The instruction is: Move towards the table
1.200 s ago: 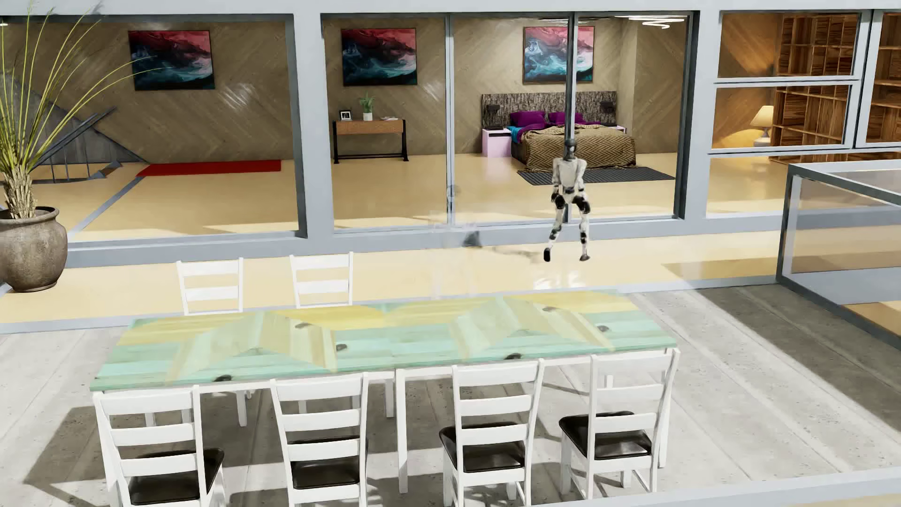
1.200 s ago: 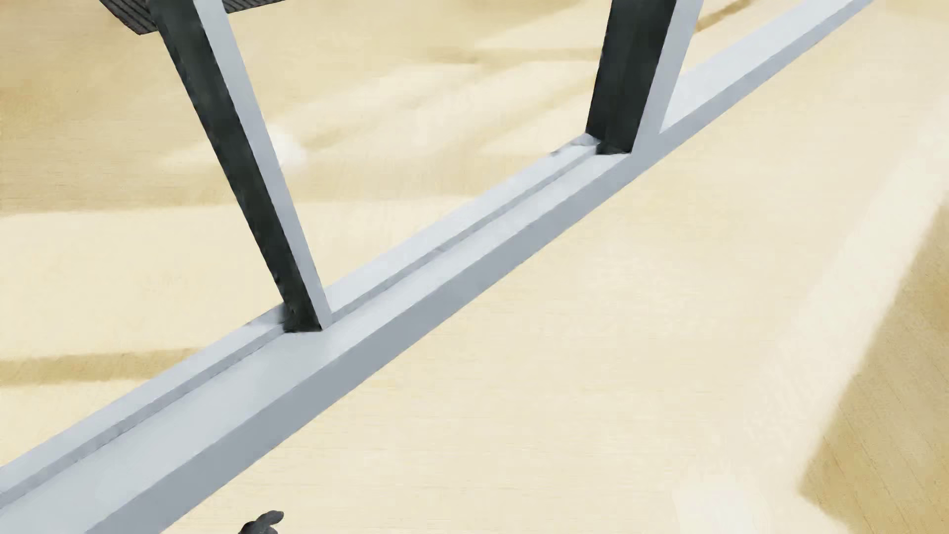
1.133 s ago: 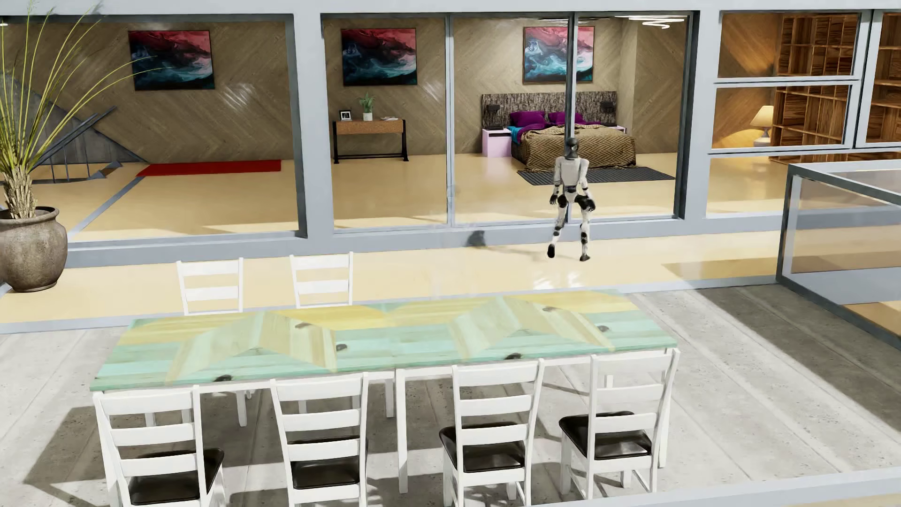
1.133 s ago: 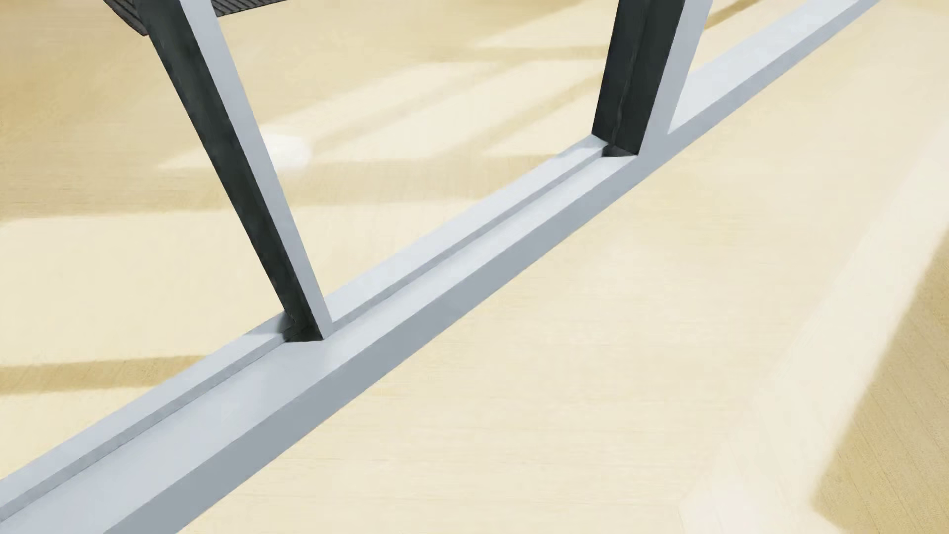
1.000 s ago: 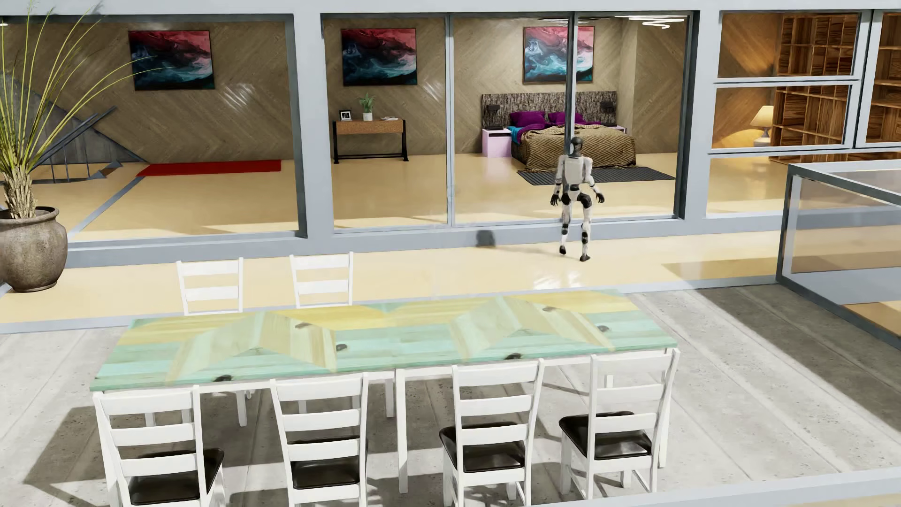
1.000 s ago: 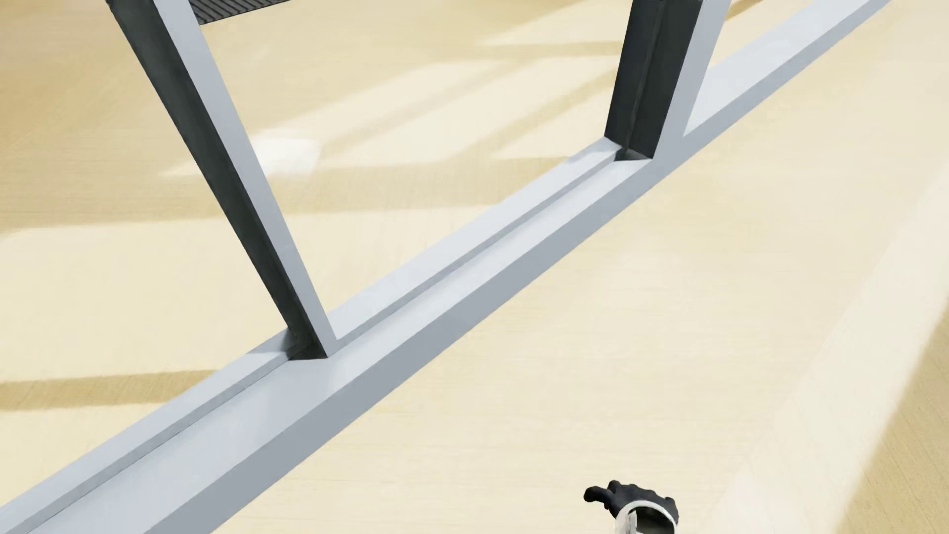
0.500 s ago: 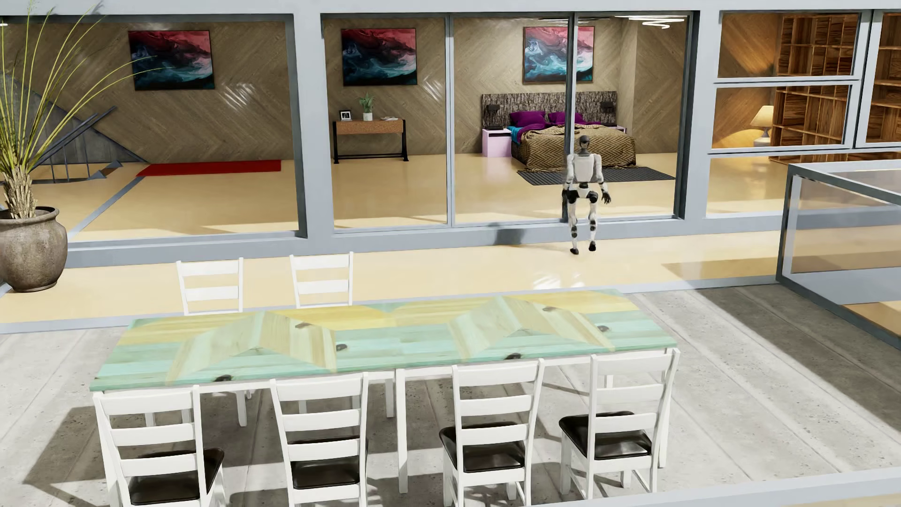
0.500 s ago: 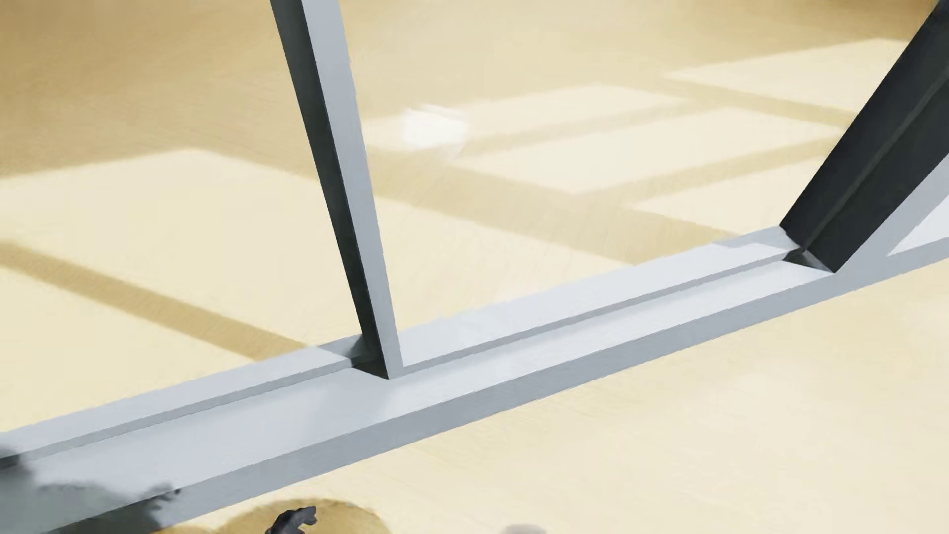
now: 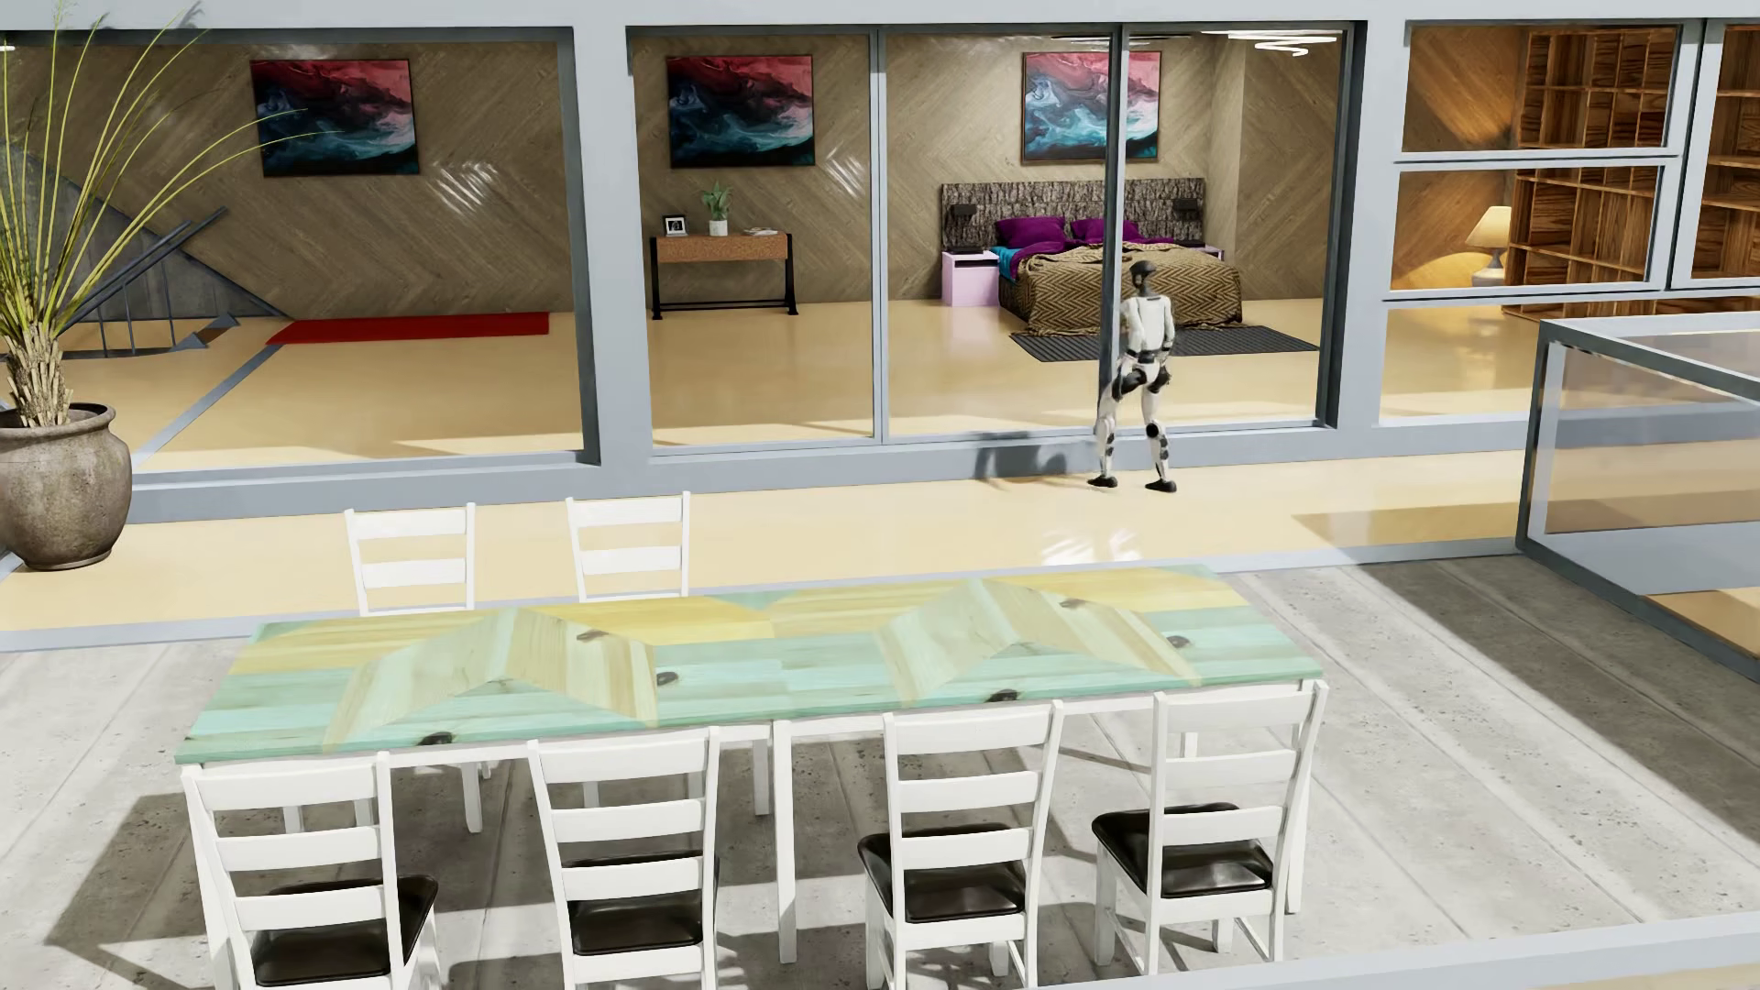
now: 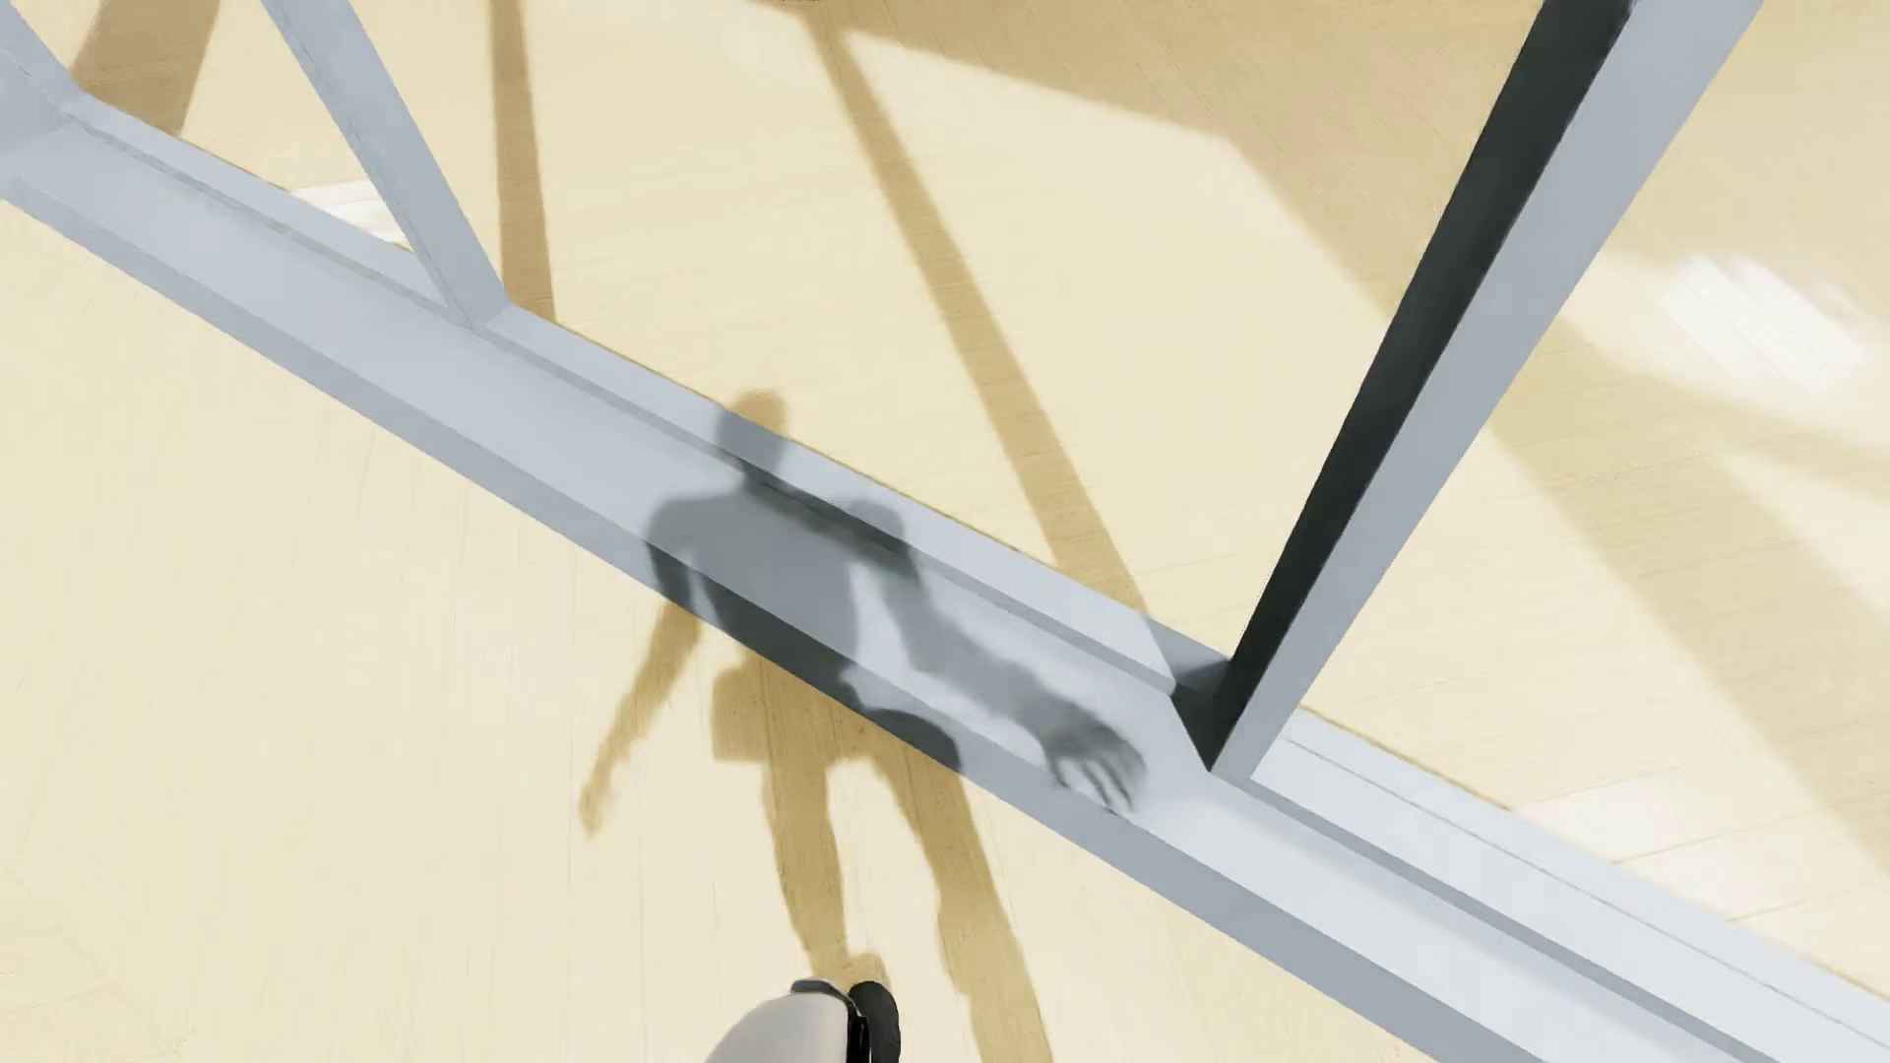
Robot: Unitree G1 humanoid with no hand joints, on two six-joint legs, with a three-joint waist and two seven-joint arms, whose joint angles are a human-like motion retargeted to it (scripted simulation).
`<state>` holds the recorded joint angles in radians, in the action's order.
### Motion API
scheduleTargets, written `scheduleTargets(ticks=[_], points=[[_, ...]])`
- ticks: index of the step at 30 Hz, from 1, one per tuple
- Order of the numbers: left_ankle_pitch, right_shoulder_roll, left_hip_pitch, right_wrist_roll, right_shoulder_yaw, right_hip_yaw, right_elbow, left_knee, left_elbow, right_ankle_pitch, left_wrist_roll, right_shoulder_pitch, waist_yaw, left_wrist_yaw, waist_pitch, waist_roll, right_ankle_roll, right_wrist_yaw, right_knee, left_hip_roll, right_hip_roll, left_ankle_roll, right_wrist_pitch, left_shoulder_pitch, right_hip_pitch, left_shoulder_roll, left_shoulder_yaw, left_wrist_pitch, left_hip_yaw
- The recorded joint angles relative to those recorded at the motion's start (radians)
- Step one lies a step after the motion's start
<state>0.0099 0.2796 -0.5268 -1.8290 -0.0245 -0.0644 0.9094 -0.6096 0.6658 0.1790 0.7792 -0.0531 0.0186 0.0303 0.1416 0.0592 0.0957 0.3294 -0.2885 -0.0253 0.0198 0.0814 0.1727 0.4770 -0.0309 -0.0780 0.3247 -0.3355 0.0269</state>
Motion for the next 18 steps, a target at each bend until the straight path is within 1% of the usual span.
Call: scheduleTargets(ticks=[1, 2, 3, 4, 5, 7, 8, 9, 10, 11, 12, 13, 14, 15, 16, 17, 18], points=[[0.013, 0.013, 0.028, -0.048, 0.062, 0.023, -0.009, 0.131, 0.052, 0.003, 0.023, 0.069, 0.007, 0.012, -0.005, -0.002, 0.003, -0.013, 0.015, -0.027, 0.007, 0.000, -0.042, 0.017, 0.018, -0.011, 0.025, -0.042, -0.027], [0.020, 0.013, 0.054, -0.083, 0.126, 0.050, -0.025, 0.256, 0.095, 0.010, 0.069, 0.139, 0.013, 0.017, -0.007, -0.006, 0.006, -0.028, 0.024, -0.061, 0.014, -0.010, -0.089, 0.029, 0.035, -0.024, 0.022, -0.066, -0.044], [0.020, -0.004, 0.068, -0.093, 0.174, 0.083, -0.053, 0.351, 0.124, 0.021, 0.128, 0.201, 0.017, 0.006, -0.007, -0.010, 0.010, -0.053, 0.027, -0.103, 0.019, -0.024, -0.126, 0.037, 0.051, -0.037, 0.000, -0.067, -0.036], [0.015, -0.034, 0.063, -0.084, 0.204, 0.125, -0.093, 0.399, 0.137, 0.035, 0.173, 0.249, 0.019, -0.016, -0.004, -0.013, 0.016, -0.082, 0.024, -0.149, 0.025, -0.037, -0.143, 0.036, 0.067, -0.045, -0.015, -0.050, 0.009], [0.005, -0.071, 0.043, -0.059, 0.221, 0.175, -0.144, 0.408, 0.133, 0.052, 0.187, 0.282, 0.020, -0.044, 0.001, -0.016, 0.024, -0.116, 0.017, -0.191, 0.033, -0.050, -0.145, 0.023, 0.084, -0.045, -0.010, -0.021, 0.078], [-0.004, -0.144, -0.002, 0.019, 0.252, 0.291, -0.276, 0.366, 0.097, 0.089, 0.161, 0.309, 0.025, -0.100, 0.014, -0.020, 0.049, -0.214, 0.002, -0.253, 0.056, -0.087, -0.130, -0.031, 0.123, -0.029, 0.017, 0.039, 0.227], [-0.017, -0.172, -0.023, 0.067, 0.274, 0.350, -0.342, 0.318, 0.065, 0.107, 0.149, 0.313, 0.030, -0.106, 0.021, -0.022, 0.068, -0.264, -0.007, -0.272, 0.072, -0.117, -0.120, -0.059, 0.145, -0.014, 0.016, 0.067, 0.290], [-0.036, -0.194, -0.037, 0.129, 0.291, 0.403, -0.399, 0.263, 0.026, 0.122, 0.146, 0.315, 0.036, -0.096, 0.027, -0.024, 0.092, -0.301, -0.020, -0.285, 0.090, -0.140, -0.117, -0.082, 0.167, 0.005, -0.002, 0.096, 0.355], [-0.060, -0.208, -0.037, 0.203, 0.305, 0.449, -0.443, 0.208, -0.017, 0.132, 0.150, 0.317, 0.043, -0.081, 0.032, -0.025, 0.117, -0.322, -0.040, -0.291, 0.112, -0.150, -0.124, -0.095, 0.186, 0.030, -0.036, 0.130, 0.425], [-0.080, -0.210, -0.025, 0.274, 0.315, 0.484, -0.473, 0.161, -0.061, 0.129, 0.149, 0.317, 0.051, -0.073, 0.034, -0.028, 0.140, -0.322, -0.070, -0.284, 0.138, -0.155, -0.130, -0.097, 0.201, 0.061, -0.074, 0.168, 0.482], [-0.073, -0.201, -0.007, 0.332, 0.324, 0.505, -0.492, 0.134, -0.100, 0.103, 0.139, 0.314, 0.059, -0.078, 0.036, -0.032, 0.151, -0.312, -0.118, -0.258, 0.171, -0.178, -0.127, -0.093, 0.209, 0.099, -0.114, 0.203, 0.519], [-0.051, -0.179, 0.003, 0.366, 0.329, 0.513, -0.501, 0.117, -0.125, 0.047, 0.128, 0.304, 0.066, -0.093, 0.038, -0.039, 0.152, -0.301, -0.202, -0.213, 0.215, -0.231, -0.114, -0.087, 0.203, 0.137, -0.157, 0.229, 0.536], [-0.072, -0.153, 0.002, 0.374, 0.325, 0.504, -0.499, 0.077, -0.130, -0.034, 0.111, 0.279, 0.068, -0.110, 0.042, -0.050, 0.152, -0.295, -0.329, -0.158, 0.273, -0.273, -0.088, -0.081, 0.182, 0.170, -0.195, 0.244, 0.526], [-0.124, -0.136, 0.006, 0.377, 0.309, 0.466, -0.479, 0.025, -0.118, -0.127, 0.076, 0.242, 0.064, -0.119, 0.045, -0.065, 0.148, -0.293, -0.491, -0.099, 0.339, -0.284, -0.054, -0.075, 0.146, 0.198, -0.210, 0.231, 0.502], [-0.175, -0.136, 0.028, 0.383, 0.280, 0.391, -0.439, -0.008, -0.099, -0.216, 0.046, 0.202, 0.052, -0.124, 0.049, -0.082, 0.103, -0.291, -0.661, -0.040, 0.387, -0.286, -0.014, -0.071, 0.088, 0.206, -0.212, 0.200, 0.474], [-0.215, -0.150, 0.070, 0.398, 0.238, 0.295, -0.379, -0.016, -0.078, -0.264, 0.051, 0.166, 0.037, -0.134, 0.052, -0.100, 0.030, -0.291, -0.815, 0.016, 0.394, -0.286, 0.031, -0.071, 0.011, 0.188, -0.227, 0.179, 0.445], [-0.242, -0.173, 0.122, 0.426, 0.181, 0.202, -0.309, -0.002, -0.055, -0.234, 0.092, 0.125, 0.023, -0.145, 0.054, -0.113, -0.001, -0.291, -0.939, 0.068, 0.364, -0.283, 0.082, -0.080, -0.075, 0.150, -0.253, 0.167, 0.408]])
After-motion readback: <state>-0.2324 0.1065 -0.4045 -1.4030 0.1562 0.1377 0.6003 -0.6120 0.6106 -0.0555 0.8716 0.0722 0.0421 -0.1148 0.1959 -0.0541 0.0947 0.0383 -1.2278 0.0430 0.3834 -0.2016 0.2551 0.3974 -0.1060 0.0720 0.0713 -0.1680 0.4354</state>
